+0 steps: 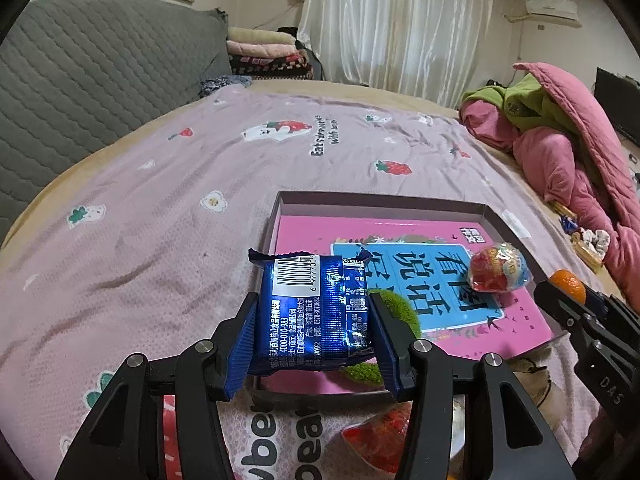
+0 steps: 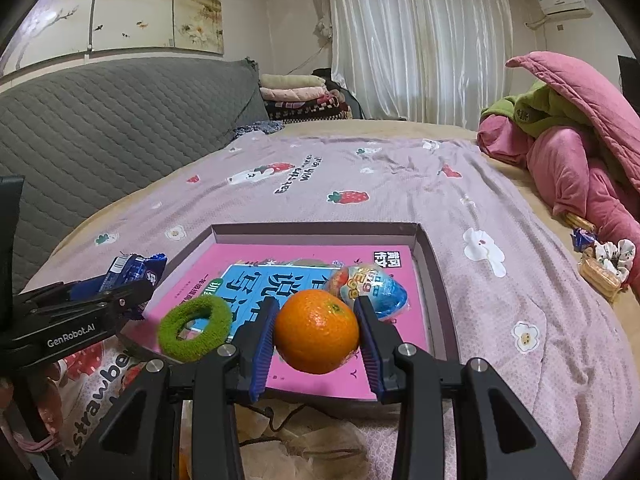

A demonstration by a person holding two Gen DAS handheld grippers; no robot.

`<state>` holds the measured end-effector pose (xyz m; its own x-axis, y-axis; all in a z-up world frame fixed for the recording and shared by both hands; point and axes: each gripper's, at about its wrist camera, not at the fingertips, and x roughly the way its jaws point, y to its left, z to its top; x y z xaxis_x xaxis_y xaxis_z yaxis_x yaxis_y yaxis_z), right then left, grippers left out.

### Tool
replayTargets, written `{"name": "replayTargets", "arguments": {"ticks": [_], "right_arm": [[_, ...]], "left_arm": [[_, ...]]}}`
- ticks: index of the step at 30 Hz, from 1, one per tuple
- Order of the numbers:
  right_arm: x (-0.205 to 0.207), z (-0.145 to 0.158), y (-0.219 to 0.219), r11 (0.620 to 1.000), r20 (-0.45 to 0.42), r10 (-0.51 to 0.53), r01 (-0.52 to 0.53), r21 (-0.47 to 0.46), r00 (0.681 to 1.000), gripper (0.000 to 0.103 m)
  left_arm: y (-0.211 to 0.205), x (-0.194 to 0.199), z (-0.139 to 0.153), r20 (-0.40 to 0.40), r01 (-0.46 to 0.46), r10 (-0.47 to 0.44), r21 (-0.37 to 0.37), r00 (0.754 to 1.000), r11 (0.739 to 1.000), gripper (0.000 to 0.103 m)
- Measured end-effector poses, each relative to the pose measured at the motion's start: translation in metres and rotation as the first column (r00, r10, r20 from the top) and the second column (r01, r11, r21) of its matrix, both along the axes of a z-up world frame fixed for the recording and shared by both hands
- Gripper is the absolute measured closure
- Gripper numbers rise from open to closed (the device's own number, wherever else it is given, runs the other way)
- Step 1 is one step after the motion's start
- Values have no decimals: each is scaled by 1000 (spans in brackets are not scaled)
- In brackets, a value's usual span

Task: Organize objects

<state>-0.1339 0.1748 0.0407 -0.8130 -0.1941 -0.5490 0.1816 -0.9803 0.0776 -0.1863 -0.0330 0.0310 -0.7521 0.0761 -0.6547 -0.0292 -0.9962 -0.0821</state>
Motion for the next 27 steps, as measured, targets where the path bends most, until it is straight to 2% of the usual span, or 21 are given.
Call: {"name": "replayTargets", "arguments": {"ticks": [27], "right_arm": [[-26, -15, 0, 1000, 64, -14, 12, 26, 998, 64]], "left_arm": [[4, -19, -22, 97, 15, -17, 21, 995, 1000, 49]]}}
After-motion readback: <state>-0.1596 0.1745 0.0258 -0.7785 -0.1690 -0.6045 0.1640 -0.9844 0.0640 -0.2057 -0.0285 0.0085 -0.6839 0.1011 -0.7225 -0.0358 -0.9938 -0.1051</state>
